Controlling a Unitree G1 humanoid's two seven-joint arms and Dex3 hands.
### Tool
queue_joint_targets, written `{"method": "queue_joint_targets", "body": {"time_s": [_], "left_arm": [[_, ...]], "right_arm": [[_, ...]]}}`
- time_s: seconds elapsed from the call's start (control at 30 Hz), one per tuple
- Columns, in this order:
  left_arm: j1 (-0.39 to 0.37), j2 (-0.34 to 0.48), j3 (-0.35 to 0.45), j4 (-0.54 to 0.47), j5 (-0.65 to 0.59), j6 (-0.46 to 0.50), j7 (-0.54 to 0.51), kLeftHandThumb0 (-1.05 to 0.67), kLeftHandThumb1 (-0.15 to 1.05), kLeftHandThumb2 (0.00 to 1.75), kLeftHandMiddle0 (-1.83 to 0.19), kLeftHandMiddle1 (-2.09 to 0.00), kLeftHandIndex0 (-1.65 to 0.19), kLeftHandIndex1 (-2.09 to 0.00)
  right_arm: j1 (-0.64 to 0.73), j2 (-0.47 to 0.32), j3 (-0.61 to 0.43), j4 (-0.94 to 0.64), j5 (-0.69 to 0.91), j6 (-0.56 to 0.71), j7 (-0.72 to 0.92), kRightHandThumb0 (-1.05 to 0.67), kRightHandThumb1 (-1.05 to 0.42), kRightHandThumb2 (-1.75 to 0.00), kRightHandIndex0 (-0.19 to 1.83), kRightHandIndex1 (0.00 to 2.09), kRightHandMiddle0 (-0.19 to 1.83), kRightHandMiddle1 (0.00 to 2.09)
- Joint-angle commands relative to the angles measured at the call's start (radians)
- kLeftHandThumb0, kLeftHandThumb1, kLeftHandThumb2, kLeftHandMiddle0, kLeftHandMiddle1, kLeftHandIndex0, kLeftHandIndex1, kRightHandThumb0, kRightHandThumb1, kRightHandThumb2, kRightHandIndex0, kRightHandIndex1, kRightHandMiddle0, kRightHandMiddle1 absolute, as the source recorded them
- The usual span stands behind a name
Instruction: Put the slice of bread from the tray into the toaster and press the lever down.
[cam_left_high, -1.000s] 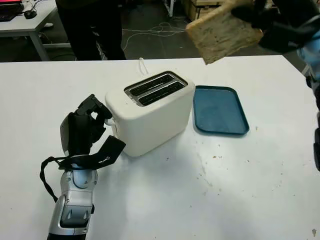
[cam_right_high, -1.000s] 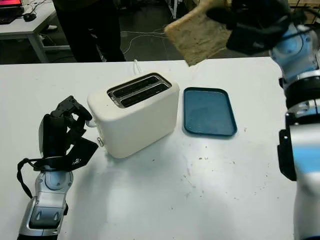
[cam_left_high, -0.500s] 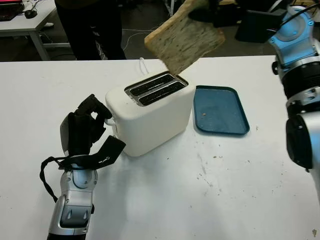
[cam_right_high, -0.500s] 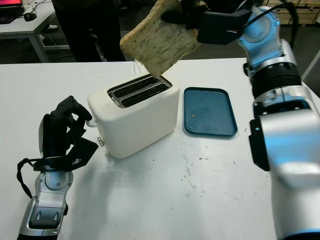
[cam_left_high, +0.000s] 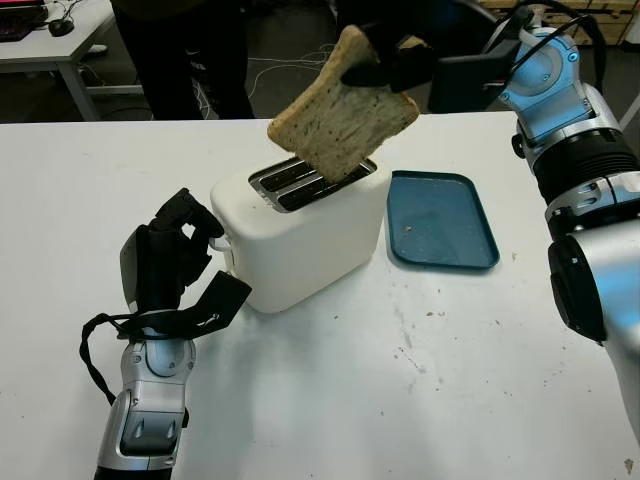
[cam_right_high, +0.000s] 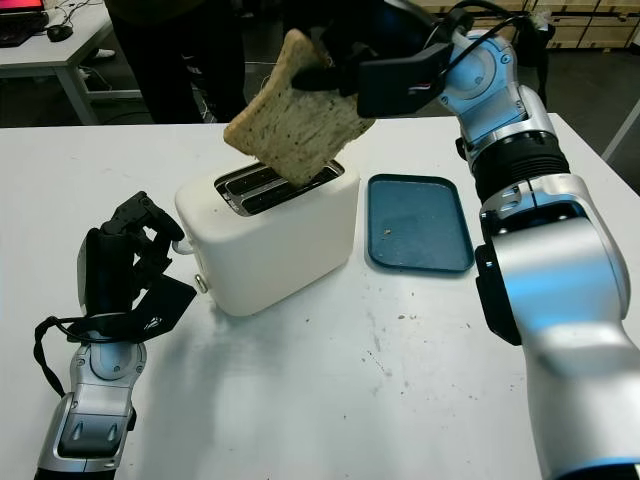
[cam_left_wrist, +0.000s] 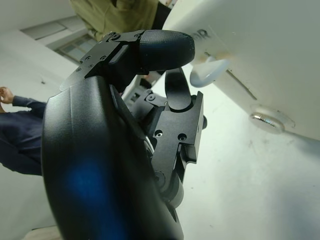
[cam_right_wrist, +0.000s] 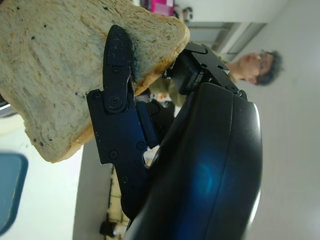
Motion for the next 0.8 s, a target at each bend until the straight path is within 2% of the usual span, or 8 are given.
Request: {"method": "queue_joint_targets", "body": {"time_s": [0.0, 0.13, 0.4, 0.77], "left_arm": [[0.002, -0.003, -0.005, 0.000, -0.004, -0.013, 0.001, -0.01, 0.92, 0.45, -0.94, -1.75, -0.66, -1.75], [0.002, -0.003, -0.004, 0.001, -0.006, -0.014, 0.002, -0.01, 0.92, 0.46, -0.94, -1.75, -0.66, -1.75], [0.000, -0.003, -0.008, 0.002, 0.004, -0.010, 0.005, 0.00, 0.92, 0.44, -0.96, -1.75, -0.68, -1.75], [0.001, -0.015, -0.011, -0.005, -0.004, 0.005, -0.002, 0.00, 0.92, 0.45, -0.94, -1.75, -0.65, -1.75]], "right_arm": [[-0.021, -0.014, 0.019, -0.015, -0.029, -0.021, -0.019, -0.49, -0.92, -0.50, 1.07, 1.75, 0.77, 1.75], [-0.024, -0.024, 0.050, -0.019, -0.076, -0.044, -0.045, -0.47, -0.92, -0.49, 1.08, 1.75, 0.77, 1.75], [-0.049, -0.061, 0.152, -0.023, -0.252, -0.123, -0.204, -0.46, -0.92, -0.46, 1.06, 1.75, 0.77, 1.75], [-0.092, -0.063, 0.232, -0.016, -0.343, -0.204, -0.290, -0.48, -0.92, -0.46, 1.06, 1.75, 0.73, 1.75]]}}
